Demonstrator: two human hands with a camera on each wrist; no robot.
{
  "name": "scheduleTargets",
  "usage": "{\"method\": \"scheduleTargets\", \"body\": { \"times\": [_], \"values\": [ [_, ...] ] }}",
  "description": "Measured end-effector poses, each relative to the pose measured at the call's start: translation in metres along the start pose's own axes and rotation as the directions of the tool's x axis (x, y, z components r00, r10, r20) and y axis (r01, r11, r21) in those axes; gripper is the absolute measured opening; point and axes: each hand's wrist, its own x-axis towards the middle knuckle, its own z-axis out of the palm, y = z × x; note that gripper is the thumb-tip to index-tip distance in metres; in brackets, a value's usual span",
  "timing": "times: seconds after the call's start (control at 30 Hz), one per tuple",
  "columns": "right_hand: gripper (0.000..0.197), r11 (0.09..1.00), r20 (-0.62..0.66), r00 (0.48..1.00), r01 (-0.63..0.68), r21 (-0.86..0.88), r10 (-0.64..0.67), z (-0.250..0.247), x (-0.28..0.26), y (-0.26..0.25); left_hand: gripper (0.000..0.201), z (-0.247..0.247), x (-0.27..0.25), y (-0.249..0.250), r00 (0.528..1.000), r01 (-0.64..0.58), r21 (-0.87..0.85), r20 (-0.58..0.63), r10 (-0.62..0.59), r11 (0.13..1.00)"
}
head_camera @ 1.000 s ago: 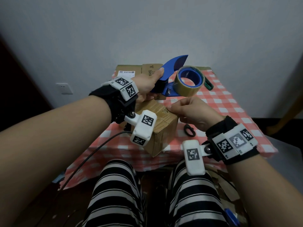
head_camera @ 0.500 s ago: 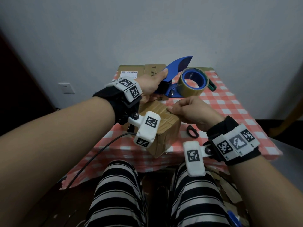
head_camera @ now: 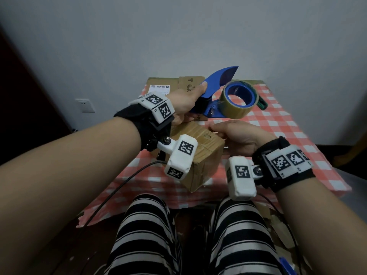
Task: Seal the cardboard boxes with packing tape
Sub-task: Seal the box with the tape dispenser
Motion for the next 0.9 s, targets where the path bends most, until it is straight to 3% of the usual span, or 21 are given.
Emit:
{"method": "scheduleTargets", "body": {
  "times": [0.1,0.2,0.3,0.43,0.7,0.77,0.9],
  "values": [
    [0.020,1.000,0.095,0.996,0.003,-0.015,-0.002,-0.005,0.003,0.000,0.062,-0.001,-0.001,0.000,1.000,0.009,0.011,0.013,-0.009,1.000],
    [0.024,1.000,0.114,0.993,0.003,-0.006,-0.002,-0.004,0.006,0.002,0.066,-0.001,-0.002,0.001,1.000,0.013,0.012,0.013,-0.013,1.000],
    [0.021,0.999,0.112,0.993,0.049,-0.015,-0.047,0.000,0.010,0.005,0.063,-0.001,-0.002,0.000,1.000,0.003,0.005,0.024,-0.004,1.000],
    [0.033,0.991,0.114,0.985,0.129,0.044,-0.133,0.001,0.017,0.012,0.066,-0.002,-0.002,0.001,1.000,0.007,0.007,0.028,-0.008,1.000],
    [0.026,0.985,0.060,0.984,0.168,0.028,-0.169,-0.010,0.020,0.017,0.061,-0.002,-0.002,0.003,0.998,0.015,0.008,0.059,-0.016,1.000],
    [0.010,0.985,0.061,0.986,0.153,0.075,-0.158,-0.014,0.019,0.017,0.060,0.001,-0.003,0.005,0.999,0.012,0.010,0.053,-0.013,1.000],
    [0.020,0.993,0.119,0.991,0.051,0.111,-0.064,-0.020,0.015,0.021,0.058,0.003,-0.003,0.006,0.999,0.009,0.024,0.046,-0.010,1.000]
  ]
}}
